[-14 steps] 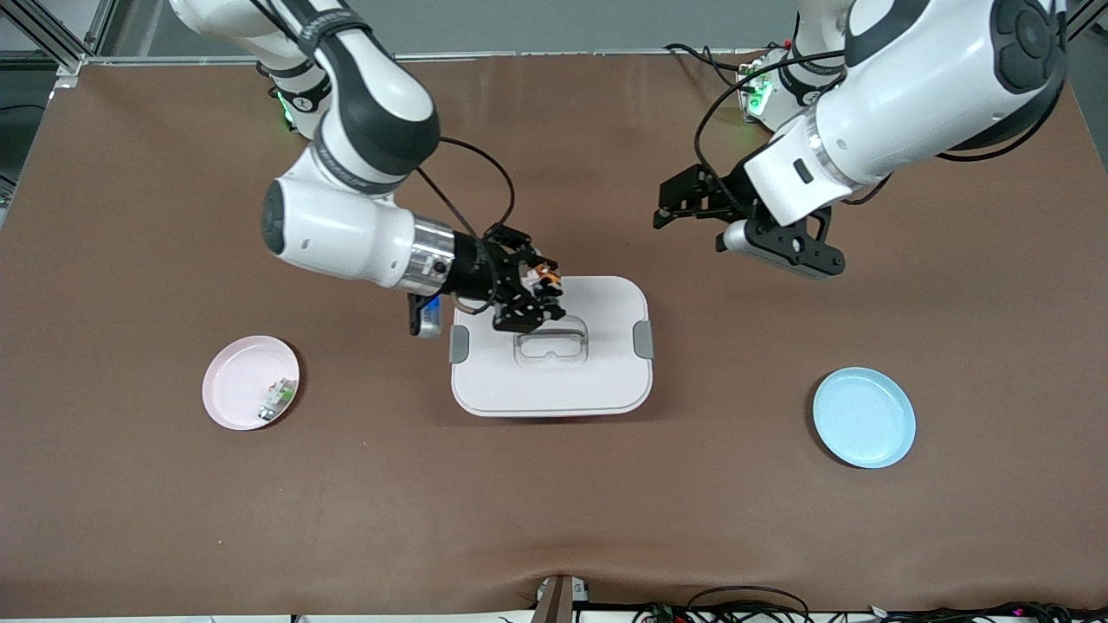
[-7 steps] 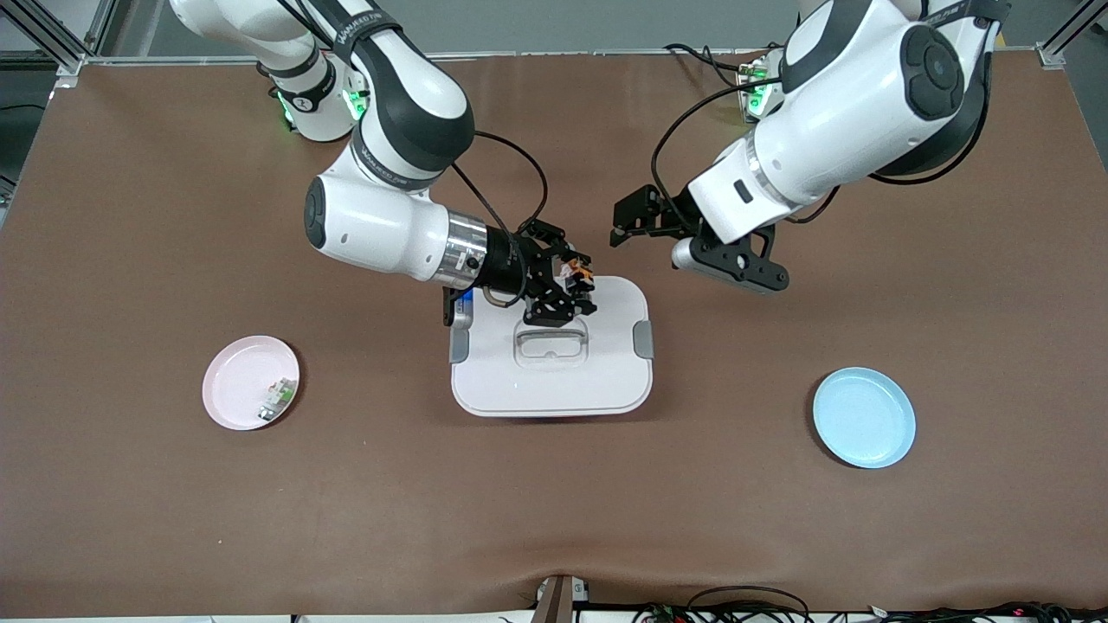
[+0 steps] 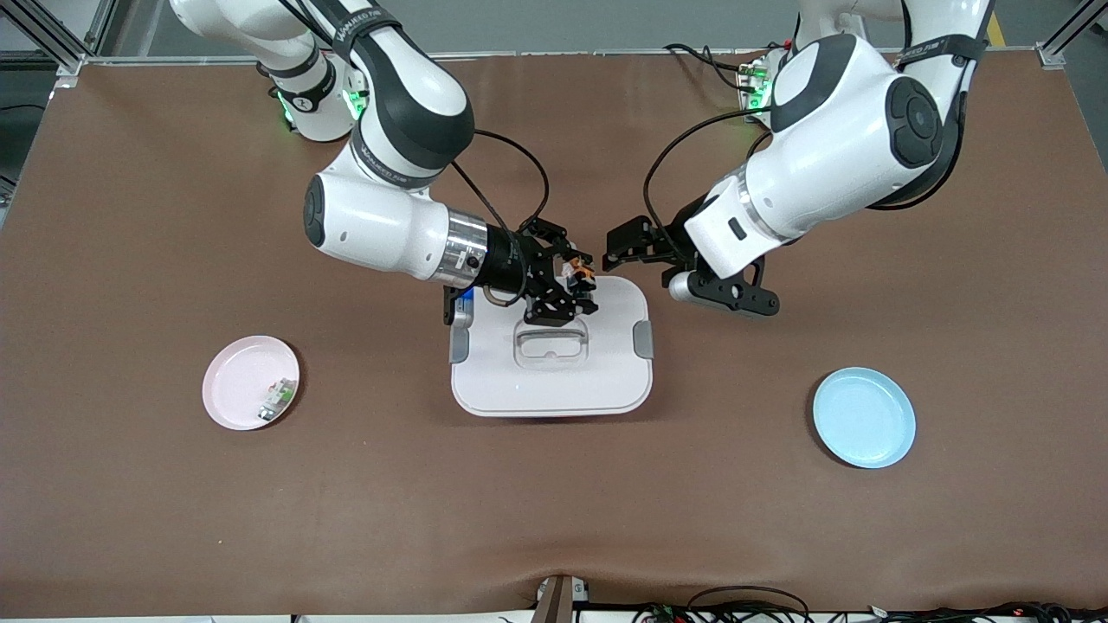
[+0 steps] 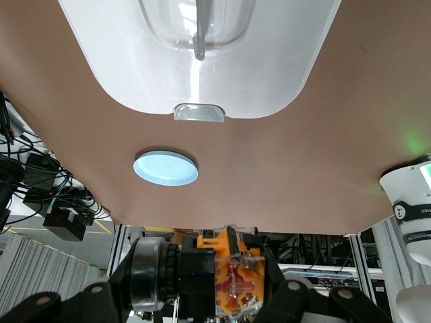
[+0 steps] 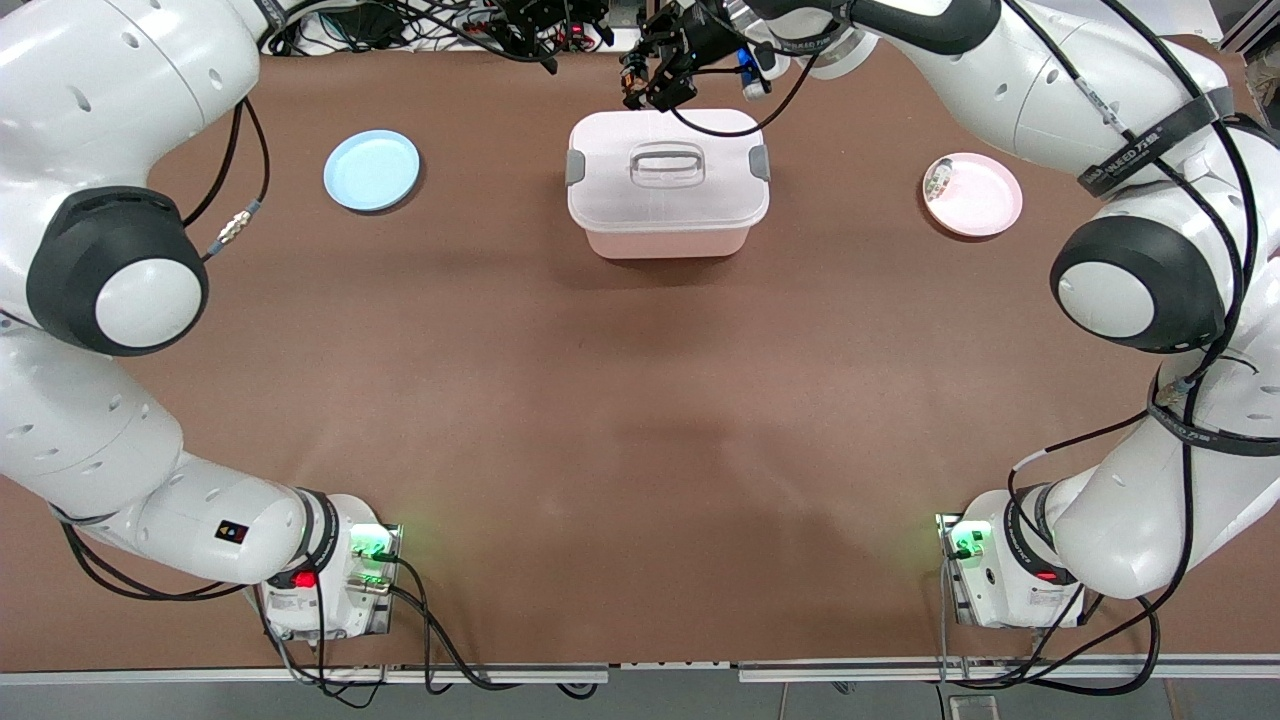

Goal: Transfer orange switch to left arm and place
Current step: 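Grasp the switch with the left gripper beside the right gripper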

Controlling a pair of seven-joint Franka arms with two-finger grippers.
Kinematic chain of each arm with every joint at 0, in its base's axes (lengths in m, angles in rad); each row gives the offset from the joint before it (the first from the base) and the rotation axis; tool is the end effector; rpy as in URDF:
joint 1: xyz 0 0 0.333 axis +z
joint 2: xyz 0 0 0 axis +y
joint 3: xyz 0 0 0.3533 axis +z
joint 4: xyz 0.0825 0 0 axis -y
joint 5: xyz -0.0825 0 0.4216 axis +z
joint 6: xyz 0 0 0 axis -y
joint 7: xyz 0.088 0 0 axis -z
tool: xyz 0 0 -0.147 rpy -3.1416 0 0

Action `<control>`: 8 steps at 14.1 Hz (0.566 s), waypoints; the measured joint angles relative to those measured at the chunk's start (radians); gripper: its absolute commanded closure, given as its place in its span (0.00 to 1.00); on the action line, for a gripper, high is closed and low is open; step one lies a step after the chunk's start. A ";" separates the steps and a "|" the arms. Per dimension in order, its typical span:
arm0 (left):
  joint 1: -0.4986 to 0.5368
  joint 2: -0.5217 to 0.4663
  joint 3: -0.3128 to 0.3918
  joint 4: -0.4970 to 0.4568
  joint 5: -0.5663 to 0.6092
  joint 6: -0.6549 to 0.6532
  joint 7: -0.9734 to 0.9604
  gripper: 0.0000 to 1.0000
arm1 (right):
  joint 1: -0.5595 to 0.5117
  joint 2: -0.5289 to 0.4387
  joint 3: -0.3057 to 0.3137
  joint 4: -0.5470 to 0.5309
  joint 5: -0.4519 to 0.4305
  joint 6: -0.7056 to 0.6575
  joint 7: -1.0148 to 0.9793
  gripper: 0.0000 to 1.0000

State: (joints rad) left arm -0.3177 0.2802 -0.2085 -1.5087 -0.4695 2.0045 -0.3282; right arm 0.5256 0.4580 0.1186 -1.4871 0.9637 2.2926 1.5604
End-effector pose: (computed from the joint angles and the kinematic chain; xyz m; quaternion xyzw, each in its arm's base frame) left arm 0.6138 -0.3873 0.5308 0.9629 -0.0146 -0.0059 0.2695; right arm 0.6185 0.4984 0.4530 -0.6611 0.6048 0.3047 0.3230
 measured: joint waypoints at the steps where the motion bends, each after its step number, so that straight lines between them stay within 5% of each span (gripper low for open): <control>1: -0.004 0.004 -0.001 0.000 0.000 0.006 -0.012 0.05 | 0.000 0.000 0.000 0.000 0.000 0.000 0.000 0.89; 8: -0.036 0.022 -0.002 0.000 -0.034 0.039 -0.065 0.07 | 0.003 0.000 0.000 0.000 0.000 0.000 0.000 0.89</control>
State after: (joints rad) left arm -0.3535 0.3023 -0.2109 -1.5088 -0.5030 2.0431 -0.3934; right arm 0.5288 0.4580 0.1187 -1.4869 0.9639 2.2923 1.5606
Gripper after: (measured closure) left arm 0.070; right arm 0.273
